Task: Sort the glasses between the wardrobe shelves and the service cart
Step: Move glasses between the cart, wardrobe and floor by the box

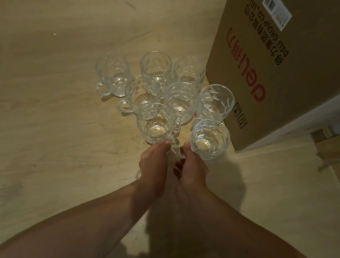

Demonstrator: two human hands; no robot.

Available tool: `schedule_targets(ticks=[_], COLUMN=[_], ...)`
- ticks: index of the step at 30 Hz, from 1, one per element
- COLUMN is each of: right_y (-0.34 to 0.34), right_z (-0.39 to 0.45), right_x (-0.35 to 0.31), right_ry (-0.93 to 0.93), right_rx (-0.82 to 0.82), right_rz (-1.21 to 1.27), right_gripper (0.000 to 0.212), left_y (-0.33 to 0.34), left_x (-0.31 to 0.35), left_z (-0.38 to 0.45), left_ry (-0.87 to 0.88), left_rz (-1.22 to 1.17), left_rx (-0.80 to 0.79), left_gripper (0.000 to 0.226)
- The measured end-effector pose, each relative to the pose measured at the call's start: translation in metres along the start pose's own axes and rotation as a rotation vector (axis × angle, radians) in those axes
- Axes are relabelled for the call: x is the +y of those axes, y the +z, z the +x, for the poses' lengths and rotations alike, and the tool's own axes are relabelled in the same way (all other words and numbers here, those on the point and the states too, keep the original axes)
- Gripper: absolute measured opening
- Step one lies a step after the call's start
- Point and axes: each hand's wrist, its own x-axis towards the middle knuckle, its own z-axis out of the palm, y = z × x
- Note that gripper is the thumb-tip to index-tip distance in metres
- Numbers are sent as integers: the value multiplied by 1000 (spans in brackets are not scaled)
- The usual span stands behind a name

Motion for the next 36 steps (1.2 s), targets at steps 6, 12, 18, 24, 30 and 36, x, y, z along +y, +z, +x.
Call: schedule_targets(ticks=[6, 12, 18, 24, 30, 36], right_y=[-19, -38, -49, -43, -23, 14], right_z=[11, 16, 6, -29, -106, -220], right_x=[-1, 2, 3, -34, -102, -213], right_ry=[67, 4, -113, -17, 42, -27], right_rx=[-18, -35, -19, -59, -130, -142], right_rz=[-39, -202, -453, -573, -659, -704], right_gripper=[17, 14, 34, 34, 26, 35], left_y=[15, 19, -6, -25, -42, -57], left_x=[0, 4, 5, 37, 111, 244], left_z=[3, 7, -4, -25, -90, -182], left_ry=[-58, -71, -2, 103, 0, -2], left_rz=[-38, -25, 137, 467, 555, 461], left_rx=[-72, -28, 23, 182, 234, 174], left_gripper=[7, 8, 16, 29, 34, 35])
